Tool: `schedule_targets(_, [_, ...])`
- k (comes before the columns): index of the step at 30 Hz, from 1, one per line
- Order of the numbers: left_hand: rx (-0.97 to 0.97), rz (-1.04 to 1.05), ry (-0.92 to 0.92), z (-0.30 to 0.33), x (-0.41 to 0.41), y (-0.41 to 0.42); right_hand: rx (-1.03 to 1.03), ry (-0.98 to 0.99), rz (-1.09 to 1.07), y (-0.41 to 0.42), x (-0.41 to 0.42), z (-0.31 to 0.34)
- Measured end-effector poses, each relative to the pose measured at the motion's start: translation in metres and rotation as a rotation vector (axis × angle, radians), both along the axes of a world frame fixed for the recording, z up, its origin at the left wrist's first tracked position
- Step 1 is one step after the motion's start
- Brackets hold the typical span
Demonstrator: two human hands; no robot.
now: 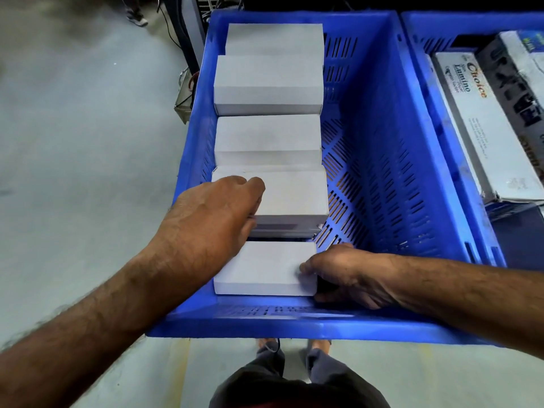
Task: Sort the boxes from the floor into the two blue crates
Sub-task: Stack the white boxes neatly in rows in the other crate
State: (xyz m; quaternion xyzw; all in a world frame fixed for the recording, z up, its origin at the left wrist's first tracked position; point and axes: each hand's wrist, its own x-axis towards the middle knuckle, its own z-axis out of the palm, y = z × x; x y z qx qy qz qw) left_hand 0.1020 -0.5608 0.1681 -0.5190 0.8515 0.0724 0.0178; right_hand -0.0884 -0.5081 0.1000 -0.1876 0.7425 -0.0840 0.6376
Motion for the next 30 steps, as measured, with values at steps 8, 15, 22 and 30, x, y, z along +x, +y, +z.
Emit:
schedule_targets(8, [-0.035, 0.008, -0.009, -0.002, -0.001, -0.001, 0.08, -0.136, -0.102, -0.002, 0.004, 0.002])
schedule_targets(15, [-0.004, -0.008, 0.034, 0.002, 0.0, -0.001, -0.061, 0.011, 0.285, -0.002, -0.002, 0.032])
schedule_targets(22, [-0.056, 0.052, 0.21, 0.02, 0.006, -0.006, -0.625, 0.609, 0.989, -0.01, -0.037, 0.114])
schedule_targets(30, [-0.293, -0.023, 0.407, 0.05, -0.003, -0.07, -1.197, 0.799, 0.699, -0.08, -0.044, 0.131])
